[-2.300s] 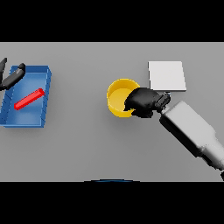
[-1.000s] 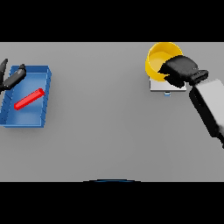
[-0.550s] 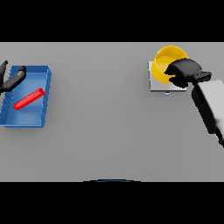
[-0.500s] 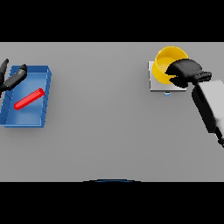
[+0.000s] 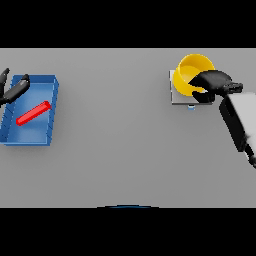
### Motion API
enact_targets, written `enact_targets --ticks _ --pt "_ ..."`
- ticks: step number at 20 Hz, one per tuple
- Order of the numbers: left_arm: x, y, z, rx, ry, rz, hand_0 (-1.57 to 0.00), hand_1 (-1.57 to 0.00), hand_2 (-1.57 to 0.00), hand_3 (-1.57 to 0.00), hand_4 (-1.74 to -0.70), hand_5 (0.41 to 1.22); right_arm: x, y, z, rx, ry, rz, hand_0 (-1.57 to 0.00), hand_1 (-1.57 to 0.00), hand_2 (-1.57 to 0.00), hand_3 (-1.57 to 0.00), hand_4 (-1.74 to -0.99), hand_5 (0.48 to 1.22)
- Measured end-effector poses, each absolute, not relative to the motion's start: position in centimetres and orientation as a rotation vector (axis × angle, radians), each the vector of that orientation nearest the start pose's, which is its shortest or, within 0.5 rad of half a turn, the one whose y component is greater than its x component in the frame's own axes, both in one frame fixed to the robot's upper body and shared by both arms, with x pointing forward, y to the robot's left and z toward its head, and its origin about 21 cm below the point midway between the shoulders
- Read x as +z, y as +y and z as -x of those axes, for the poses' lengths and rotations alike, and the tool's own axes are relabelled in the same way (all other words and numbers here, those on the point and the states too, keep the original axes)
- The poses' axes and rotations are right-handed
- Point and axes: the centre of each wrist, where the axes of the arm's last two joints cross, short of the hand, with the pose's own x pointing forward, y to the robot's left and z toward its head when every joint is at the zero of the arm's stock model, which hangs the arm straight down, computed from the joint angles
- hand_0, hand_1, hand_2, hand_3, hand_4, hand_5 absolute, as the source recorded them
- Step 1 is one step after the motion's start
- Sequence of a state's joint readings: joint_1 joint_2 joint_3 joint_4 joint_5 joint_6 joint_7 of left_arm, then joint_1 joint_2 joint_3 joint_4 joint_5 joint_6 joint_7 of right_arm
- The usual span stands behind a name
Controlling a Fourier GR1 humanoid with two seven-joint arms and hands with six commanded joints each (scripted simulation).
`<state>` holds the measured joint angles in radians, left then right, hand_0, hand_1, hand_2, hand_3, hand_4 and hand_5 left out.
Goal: Pick up the red beaker and tilt it to pour out 1 green nut into yellow bowl. Pick up the yellow bowl and place it on the metallic measuring scale.
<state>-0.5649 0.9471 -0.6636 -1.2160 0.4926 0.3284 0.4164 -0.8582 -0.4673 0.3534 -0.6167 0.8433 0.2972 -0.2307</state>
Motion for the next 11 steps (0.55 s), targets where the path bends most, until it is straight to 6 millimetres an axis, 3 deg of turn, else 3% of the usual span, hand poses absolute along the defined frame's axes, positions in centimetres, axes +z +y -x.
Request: enact_targets --ticks 5,8,11 --pt "10.38 33.04 -34.13 -0.409 -1.089 -0.582 0.00 0.00 0.00 0.00 -0.72 0.703 7.29 -27.24 -43.21 1.658 -1.062 0.652 -0.15 -0.24 -0.37 -0.45 -1.469 0.842" --pt "9.97 33.47 -33.83 -0.401 -1.101 -0.579 0.00 0.00 0.00 0.00 -0.72 0.697 7.27 -27.41 -43.06 1.664 -1.042 0.646 -0.08 -0.12 -0.20 -0.35 -1.431 0.799" --pt "10.87 33.22 -34.24 -0.397 -1.096 -0.593 0.00 0.00 0.00 0.00 -0.72 0.693 7.46 -28.05 -43.26 1.645 -1.006 0.646 -0.04 -0.06 -0.10 -0.27 -1.410 0.759"
